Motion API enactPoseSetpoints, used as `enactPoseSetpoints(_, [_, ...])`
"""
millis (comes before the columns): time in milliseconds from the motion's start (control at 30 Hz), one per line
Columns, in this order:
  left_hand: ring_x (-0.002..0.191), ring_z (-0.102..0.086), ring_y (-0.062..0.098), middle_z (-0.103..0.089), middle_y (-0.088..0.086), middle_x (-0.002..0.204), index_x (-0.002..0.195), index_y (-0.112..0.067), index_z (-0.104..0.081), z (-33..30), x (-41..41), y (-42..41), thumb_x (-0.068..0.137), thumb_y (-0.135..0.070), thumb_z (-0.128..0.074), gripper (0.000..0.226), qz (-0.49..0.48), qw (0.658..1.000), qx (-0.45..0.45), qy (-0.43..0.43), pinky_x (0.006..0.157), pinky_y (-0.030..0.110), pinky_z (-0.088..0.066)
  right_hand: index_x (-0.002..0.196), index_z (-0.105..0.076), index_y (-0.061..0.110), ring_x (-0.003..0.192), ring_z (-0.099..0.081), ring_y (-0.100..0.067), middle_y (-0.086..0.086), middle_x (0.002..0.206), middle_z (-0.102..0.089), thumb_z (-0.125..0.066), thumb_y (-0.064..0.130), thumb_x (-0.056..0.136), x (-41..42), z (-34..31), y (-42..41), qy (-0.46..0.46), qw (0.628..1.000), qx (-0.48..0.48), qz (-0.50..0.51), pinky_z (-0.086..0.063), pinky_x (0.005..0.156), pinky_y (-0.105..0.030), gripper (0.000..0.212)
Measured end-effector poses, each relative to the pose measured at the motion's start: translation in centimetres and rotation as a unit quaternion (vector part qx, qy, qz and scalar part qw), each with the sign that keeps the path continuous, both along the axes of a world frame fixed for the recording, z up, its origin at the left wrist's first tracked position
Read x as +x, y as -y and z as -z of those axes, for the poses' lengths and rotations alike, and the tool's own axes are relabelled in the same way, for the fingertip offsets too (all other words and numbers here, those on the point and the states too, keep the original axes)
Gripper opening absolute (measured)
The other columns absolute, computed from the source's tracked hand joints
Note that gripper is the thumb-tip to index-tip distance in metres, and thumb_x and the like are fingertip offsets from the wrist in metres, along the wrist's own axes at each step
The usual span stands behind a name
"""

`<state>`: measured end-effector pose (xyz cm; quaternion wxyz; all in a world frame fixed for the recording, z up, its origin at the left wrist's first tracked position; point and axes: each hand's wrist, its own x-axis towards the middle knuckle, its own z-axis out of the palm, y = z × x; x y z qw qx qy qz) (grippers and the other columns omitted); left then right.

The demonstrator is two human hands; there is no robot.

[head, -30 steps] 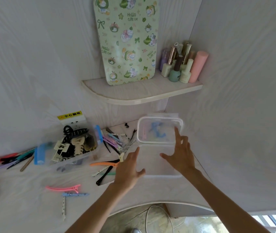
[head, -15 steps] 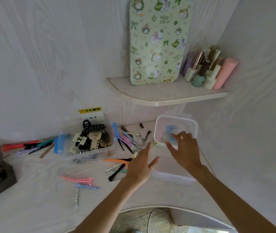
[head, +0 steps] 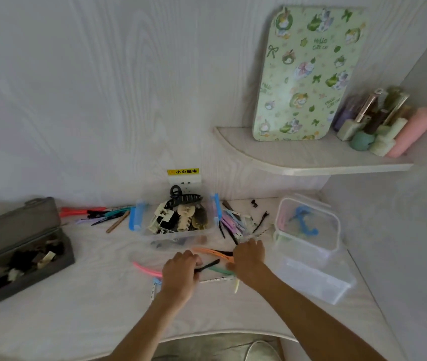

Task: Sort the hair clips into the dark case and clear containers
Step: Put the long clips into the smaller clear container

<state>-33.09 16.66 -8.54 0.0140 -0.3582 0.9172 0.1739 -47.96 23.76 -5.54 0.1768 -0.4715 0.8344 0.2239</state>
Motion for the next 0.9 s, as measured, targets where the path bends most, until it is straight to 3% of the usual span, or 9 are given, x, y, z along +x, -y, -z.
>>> enactPoseSetpoints(100, [0.101, -0.055, 0.014, -0.062, -0.007, 0.111, 0.111, -0.025, -0.062, -0.2, 0.6, 0.8, 0.089, -0.027, -0.056, 0.023, 0.008, 1.0, -0.017, 0.01, 0.085, 0.026, -0.041, 0.125, -0.046, 0.009, 0.12, -0.05, -0.027, -0.009, 0.13, -0.052, -0.042, 0.023, 0.097, 0.6, 0.6, -0.6, 0.079, 0.993, -0.067, 0.054, -0.039, 0.097, -0.033, 0.031])
enactPoseSetpoints(200, [0.101, -0.056, 0.014, -0.064, -0.006, 0.108, 0.107, -0.024, -0.062, 0.1, 1.2, 1.1, 0.088, -0.026, -0.058, 0.02, -0.002, 1.0, -0.015, -0.012, 0.083, 0.026, -0.042, 0.124, -0.044, 0.006, 0.116, -0.053, -0.029, -0.012, 0.126, -0.054, -0.042, 0.01, 0.095, 0.4, -0.1, -1.3, 0.11, 0.983, -0.111, 0.098, -0.043, 0.091, -0.033, 0.029])
enactPoseSetpoints(400, [0.117, -0.05, 0.019, -0.059, 0.0, 0.121, 0.116, -0.017, -0.059, 1.6, 1.6, 1.7, 0.087, -0.023, -0.06, 0.029, -0.003, 1.0, 0.0, -0.013, 0.094, 0.031, -0.043, 0.101, -0.056, 0.017, 0.087, -0.062, -0.024, -0.004, 0.091, -0.062, -0.043, 0.031, 0.096, -0.9, -5.2, -3.5, 0.15, 0.948, -0.269, 0.082, -0.046, 0.071, -0.031, 0.02])
enactPoseSetpoints(500, [0.101, -0.06, 0.024, -0.064, 0.0, 0.105, 0.1, -0.015, -0.064, 1.8, 1.8, 1.8, 0.075, -0.014, -0.073, 0.026, 0.022, 0.999, -0.021, -0.024, 0.079, 0.034, -0.051, 0.102, -0.06, 0.024, 0.065, -0.057, -0.016, 0.004, 0.072, -0.059, -0.045, 0.029, 0.096, -3.4, -8.2, -6.2, 0.133, 0.903, -0.401, 0.083, -0.043, 0.055, -0.021, 0.017])
enactPoseSetpoints(567, [0.077, -0.065, 0.024, -0.066, -0.001, 0.084, 0.083, -0.017, -0.063, 2.3, 2.2, 1.9, 0.058, -0.009, -0.084, 0.034, 0.036, 0.998, -0.04, -0.045, 0.054, 0.031, -0.053, 0.109, -0.062, 0.025, 0.072, -0.061, -0.02, 0.0, 0.083, -0.066, -0.047, 0.022, 0.096, -5.8, -8.3, -8.7, 0.086, 0.88, -0.456, 0.103, -0.046, 0.063, -0.025, 0.02])
enactPoseSetpoints(633, [0.068, -0.065, 0.02, -0.065, -0.004, 0.076, 0.083, -0.022, -0.06, 2.3, 2.4, 1.6, 0.061, -0.012, -0.083, 0.033, 0.032, 0.996, -0.048, -0.068, 0.045, 0.03, -0.049, 0.12, -0.059, 0.023, 0.082, -0.062, -0.024, -0.006, 0.098, -0.067, -0.047, 0.018, 0.095, -7.6, -6.5, -11.4, 0.065, 0.895, -0.421, 0.136, -0.047, 0.073, -0.032, 0.028])
enactPoseSetpoints(733, [0.073, -0.067, 0.013, -0.069, -0.009, 0.084, 0.1, -0.028, -0.063, 0.6, 0.6, 0.4, 0.079, -0.021, -0.071, 0.024, 0.022, 0.992, -0.038, -0.119, 0.053, 0.032, -0.053, 0.126, -0.056, 0.027, 0.097, -0.06, -0.022, -0.004, 0.108, -0.064, -0.041, 0.019, 0.097, -7.7, -2.1, -14.5, 0.066, 0.929, -0.337, 0.134, -0.045, 0.082, -0.031, 0.033])
enactPoseSetpoints(833, [0.076, -0.064, 0.008, -0.069, -0.009, 0.088, 0.103, -0.024, -0.066, -3.2, -3.2, -1.7, 0.086, -0.025, -0.064, 0.017, 0.083, 0.977, -0.016, -0.194, 0.064, 0.029, -0.055, 0.116, -0.064, 0.022, 0.101, -0.062, -0.019, -0.002, 0.108, -0.067, -0.037, 0.025, 0.092, -6.2, 0.9, -15.1, 0.048, 0.899, -0.422, 0.108, -0.048, 0.087, -0.032, 0.037])
enactPoseSetpoints(900, [0.083, -0.063, 0.007, -0.07, -0.009, 0.094, 0.105, -0.024, -0.066, -5.4, -6.6, -4.0, 0.089, -0.029, -0.059, 0.018, 0.146, 0.964, 0.008, -0.224, 0.073, 0.027, -0.053, 0.113, -0.064, 0.017, 0.105, -0.055, -0.014, -0.002, 0.111, -0.065, -0.039, 0.016, 0.09, -5.7, 1.9, -15.4, 0.054, 0.858, -0.49, 0.144, -0.042, 0.094, -0.024, 0.034])
